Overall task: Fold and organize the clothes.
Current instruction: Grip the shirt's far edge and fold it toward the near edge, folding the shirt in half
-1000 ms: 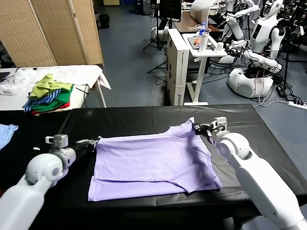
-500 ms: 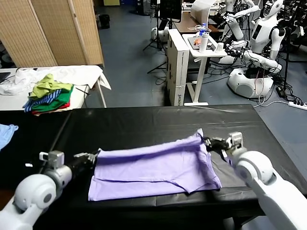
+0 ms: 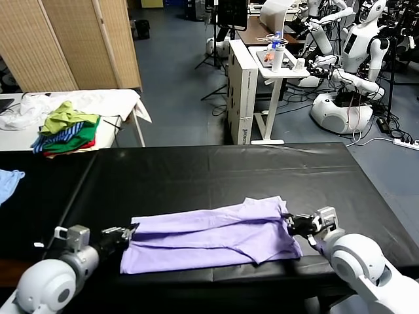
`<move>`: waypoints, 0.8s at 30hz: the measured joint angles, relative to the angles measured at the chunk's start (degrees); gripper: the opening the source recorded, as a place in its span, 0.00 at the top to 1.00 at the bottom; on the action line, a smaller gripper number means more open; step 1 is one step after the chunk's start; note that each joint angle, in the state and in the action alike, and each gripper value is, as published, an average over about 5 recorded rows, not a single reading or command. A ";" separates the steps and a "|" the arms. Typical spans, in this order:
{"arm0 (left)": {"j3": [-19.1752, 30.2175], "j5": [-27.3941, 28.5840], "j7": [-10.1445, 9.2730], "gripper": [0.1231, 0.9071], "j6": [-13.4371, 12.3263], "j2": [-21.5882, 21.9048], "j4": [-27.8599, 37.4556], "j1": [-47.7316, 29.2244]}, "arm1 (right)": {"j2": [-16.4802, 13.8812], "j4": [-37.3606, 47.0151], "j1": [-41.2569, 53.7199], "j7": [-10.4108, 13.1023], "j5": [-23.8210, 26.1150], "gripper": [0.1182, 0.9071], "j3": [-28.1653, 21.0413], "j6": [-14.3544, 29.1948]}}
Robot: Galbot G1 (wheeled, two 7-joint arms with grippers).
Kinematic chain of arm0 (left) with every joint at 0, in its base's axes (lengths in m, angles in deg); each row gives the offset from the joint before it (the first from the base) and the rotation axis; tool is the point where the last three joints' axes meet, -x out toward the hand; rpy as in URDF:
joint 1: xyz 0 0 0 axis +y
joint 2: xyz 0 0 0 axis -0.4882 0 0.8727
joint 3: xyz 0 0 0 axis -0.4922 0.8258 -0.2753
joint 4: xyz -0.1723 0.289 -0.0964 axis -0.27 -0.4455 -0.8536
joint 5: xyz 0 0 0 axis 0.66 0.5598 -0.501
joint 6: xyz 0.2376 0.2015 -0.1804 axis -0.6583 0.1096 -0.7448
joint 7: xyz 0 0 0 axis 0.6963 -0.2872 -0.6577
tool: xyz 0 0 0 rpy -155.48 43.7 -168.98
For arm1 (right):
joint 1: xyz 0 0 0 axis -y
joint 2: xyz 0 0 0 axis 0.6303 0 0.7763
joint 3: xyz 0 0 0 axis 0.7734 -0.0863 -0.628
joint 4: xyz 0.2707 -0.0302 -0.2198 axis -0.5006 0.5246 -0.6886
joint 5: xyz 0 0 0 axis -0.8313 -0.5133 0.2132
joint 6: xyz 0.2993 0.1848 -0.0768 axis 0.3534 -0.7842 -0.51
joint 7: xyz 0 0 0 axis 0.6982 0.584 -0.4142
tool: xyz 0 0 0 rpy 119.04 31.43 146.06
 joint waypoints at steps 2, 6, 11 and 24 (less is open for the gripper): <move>-0.70 -0.14 0.00 0.97 0.05 -0.03 -0.45 0.61 | 0.00 0.09 -0.07 -0.11 0.08 0.97 -0.05 0.00; -2.15 -0.08 0.01 0.97 0.23 0.03 -1.36 2.06 | 0.01 0.06 -0.02 -0.28 0.07 0.97 -0.34 0.00; -3.16 1.86 0.13 0.97 0.36 -0.63 -2.38 4.41 | 0.02 -0.32 0.05 -0.36 -0.01 0.97 -0.85 0.00; -3.37 5.78 0.65 0.97 -0.23 -3.38 -1.86 8.50 | -0.67 -1.78 -0.68 -0.29 -0.67 0.97 -1.28 0.00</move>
